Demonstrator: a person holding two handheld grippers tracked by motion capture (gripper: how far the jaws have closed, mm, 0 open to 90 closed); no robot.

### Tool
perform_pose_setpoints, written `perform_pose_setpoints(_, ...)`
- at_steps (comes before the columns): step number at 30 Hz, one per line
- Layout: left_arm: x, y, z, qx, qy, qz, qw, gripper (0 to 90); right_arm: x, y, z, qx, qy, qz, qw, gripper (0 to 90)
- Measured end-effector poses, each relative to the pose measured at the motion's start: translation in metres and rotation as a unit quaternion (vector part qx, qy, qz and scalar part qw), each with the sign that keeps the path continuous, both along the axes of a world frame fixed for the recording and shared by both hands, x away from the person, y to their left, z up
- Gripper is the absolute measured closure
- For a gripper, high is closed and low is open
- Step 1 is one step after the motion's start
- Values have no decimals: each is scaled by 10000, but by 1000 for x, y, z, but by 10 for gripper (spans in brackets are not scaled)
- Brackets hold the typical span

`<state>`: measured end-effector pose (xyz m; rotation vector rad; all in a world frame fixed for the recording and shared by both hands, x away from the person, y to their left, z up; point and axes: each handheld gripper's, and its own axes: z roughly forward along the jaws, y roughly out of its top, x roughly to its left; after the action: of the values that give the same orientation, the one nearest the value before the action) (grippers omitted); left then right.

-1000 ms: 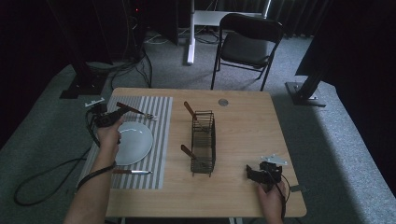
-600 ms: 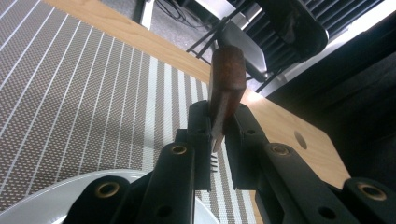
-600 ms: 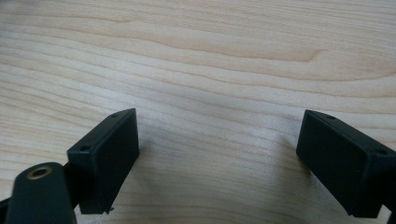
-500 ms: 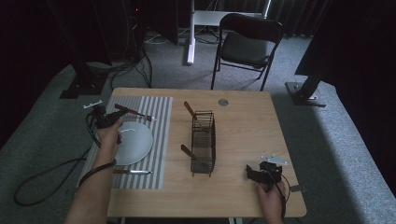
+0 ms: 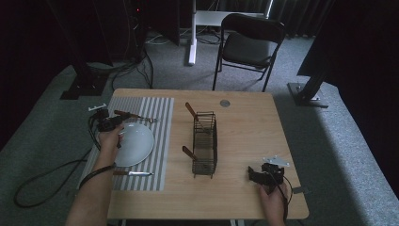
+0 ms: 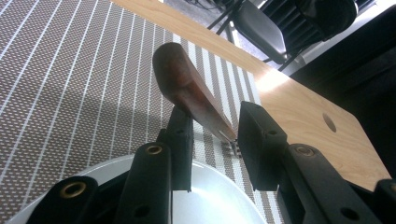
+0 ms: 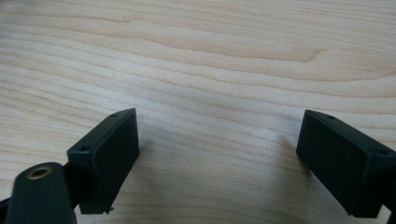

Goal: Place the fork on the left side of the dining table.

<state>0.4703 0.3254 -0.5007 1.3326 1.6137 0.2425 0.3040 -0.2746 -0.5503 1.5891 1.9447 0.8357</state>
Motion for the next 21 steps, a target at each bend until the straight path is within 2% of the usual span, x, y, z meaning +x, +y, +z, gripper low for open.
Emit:
perform_pose_setpoints(3, 4, 3, -2, -199, 68, 9, 9998, 654, 0, 0, 0, 1, 0, 0, 10000, 127)
perform_pose_setpoints(7, 9, 2, -3, -183, 92, -39, 9998, 610, 0, 0, 0, 0, 0, 0, 10000, 127)
perform_pose_setpoints(9, 12, 1, -2, -81, 146, -31, 9999, 606, 0, 0, 0, 1, 0, 0, 10000, 127)
perform_pose_setpoints(10, 15, 0, -1, 2, 182, 6, 9998, 565, 0, 0, 0, 1, -1, 0, 10000, 127)
perform_pose_setpoints(13, 19, -4, -1, 269, 400, 108, 9988, 539, 0, 0, 0, -1, -1, 1, 10000, 126)
perform_pose_setpoints(14, 21, -5, -1, 313, 492, 183, 9981, 529, 0, 0, 0, 1, 0, 0, 10000, 126)
perform_pose_setpoints(16, 23, -6, -3, 295, 551, 206, 9978, 458, 0, 0, 0, 1, -1, 0, 10000, 127)
perform_pose_setpoints(17, 24, -6, -5, 327, 643, 171, 9972, 447, 0, 0, 0, 3, 1, -2, 10000, 127)
perform_pose_setpoints(18, 24, -6, -5, 451, 731, 139, 9962, 439, 0, 0, 0, 2, 1, -1, 10000, 127)
perform_pose_setpoints(20, 23, -7, -7, 771, 769, 260, 9937, 430, 0, 0, 0, 0, -1, 1, 10000, 127)
perform_pose_setpoints(21, 23, -7, -8, 770, 823, 261, 9933, 430, 0, 0, 0, 1, 1, -1, 10000, 127)
